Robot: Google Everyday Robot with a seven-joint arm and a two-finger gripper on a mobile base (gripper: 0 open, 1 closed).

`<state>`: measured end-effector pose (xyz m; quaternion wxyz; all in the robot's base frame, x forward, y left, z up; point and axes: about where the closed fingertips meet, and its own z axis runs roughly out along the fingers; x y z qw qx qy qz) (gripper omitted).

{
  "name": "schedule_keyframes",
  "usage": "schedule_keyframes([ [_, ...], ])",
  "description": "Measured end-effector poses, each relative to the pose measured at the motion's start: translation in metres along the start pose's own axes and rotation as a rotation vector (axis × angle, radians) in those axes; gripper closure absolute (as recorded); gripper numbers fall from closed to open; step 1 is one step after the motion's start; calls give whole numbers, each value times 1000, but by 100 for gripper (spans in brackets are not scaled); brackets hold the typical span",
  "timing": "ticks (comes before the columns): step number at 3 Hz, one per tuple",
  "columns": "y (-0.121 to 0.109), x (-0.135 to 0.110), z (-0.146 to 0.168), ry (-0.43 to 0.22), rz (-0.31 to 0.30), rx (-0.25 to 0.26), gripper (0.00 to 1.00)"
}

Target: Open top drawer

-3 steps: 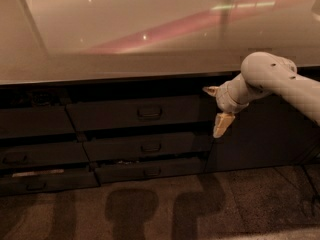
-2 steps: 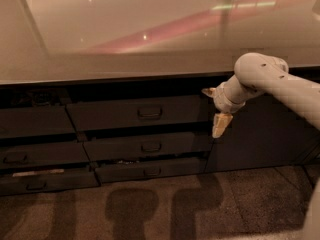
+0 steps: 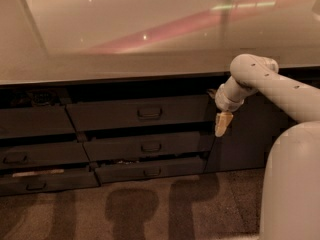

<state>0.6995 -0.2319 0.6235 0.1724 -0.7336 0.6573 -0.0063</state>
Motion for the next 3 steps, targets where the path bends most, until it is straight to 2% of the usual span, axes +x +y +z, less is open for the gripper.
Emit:
schedule_keyframes([
  [1, 0, 0, 0, 0, 0, 0, 0],
  [2, 0, 0, 0, 0, 0, 0, 17],
  [3, 0, 0, 0, 0, 0, 0, 41],
])
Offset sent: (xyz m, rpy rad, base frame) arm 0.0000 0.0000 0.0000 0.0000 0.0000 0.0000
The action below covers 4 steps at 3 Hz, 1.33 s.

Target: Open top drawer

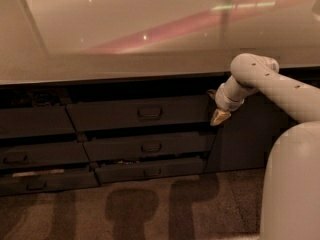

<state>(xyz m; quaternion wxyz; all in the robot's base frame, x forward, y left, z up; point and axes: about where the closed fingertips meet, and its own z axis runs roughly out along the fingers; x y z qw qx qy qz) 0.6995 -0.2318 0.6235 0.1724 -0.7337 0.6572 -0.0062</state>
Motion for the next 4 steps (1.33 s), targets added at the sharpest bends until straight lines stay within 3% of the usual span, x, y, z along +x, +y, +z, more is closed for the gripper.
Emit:
schedule_keyframes([
  [2, 0, 0, 0, 0, 0, 0, 88],
  [3, 0, 0, 0, 0, 0, 0, 100],
  [4, -3, -1, -5, 0, 0, 0, 100],
])
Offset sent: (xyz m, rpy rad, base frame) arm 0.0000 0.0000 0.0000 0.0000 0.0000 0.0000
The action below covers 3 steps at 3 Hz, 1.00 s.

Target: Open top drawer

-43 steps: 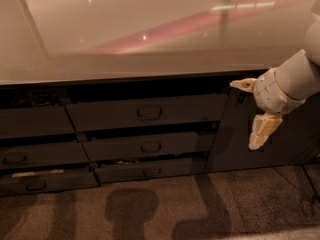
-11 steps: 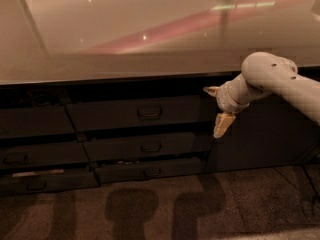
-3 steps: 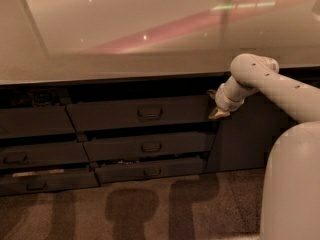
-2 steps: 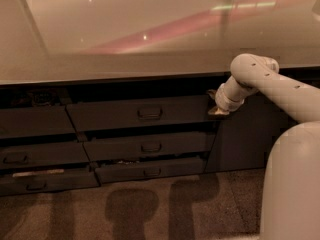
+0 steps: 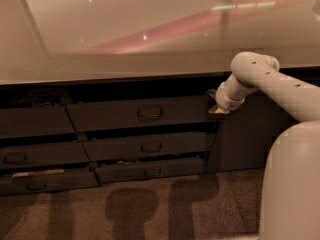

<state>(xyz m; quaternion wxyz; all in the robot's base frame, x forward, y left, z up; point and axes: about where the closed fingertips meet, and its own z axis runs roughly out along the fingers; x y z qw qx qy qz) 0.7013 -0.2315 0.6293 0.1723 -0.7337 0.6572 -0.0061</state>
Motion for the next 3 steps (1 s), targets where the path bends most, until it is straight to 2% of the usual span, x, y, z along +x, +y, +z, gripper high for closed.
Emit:
schedule_keyframes([
  [3, -4, -4, -15, 0, 0, 0, 100],
])
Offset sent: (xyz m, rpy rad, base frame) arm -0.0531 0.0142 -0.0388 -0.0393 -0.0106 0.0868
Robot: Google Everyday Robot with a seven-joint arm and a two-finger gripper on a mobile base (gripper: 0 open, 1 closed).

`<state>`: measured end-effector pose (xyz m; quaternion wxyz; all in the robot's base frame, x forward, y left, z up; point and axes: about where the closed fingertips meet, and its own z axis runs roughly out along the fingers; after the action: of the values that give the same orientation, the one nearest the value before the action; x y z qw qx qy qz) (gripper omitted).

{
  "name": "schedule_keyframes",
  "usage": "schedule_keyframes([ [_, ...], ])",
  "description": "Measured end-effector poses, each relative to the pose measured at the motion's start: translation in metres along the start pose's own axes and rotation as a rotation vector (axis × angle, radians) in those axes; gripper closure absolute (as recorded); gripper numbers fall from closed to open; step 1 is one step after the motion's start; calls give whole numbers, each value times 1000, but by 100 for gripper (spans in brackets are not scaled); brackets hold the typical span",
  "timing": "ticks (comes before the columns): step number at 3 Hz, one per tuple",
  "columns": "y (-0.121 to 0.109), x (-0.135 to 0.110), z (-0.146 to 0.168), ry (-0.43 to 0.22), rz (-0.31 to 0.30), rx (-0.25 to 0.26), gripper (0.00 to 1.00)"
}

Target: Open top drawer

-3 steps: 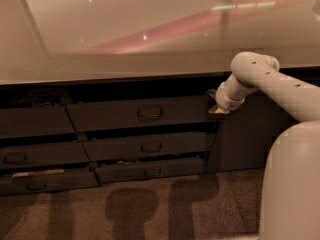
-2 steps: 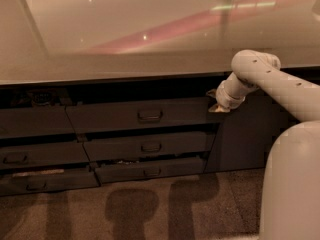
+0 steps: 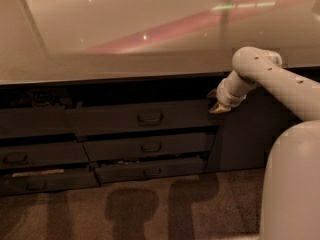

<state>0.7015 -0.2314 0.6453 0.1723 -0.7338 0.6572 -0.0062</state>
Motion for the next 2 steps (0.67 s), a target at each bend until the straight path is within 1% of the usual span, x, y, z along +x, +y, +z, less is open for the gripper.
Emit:
schedule_keyframes([
  [1, 6, -1, 1, 2, -6, -1, 100],
  [2, 6, -1, -2, 2, -6, -1, 100],
])
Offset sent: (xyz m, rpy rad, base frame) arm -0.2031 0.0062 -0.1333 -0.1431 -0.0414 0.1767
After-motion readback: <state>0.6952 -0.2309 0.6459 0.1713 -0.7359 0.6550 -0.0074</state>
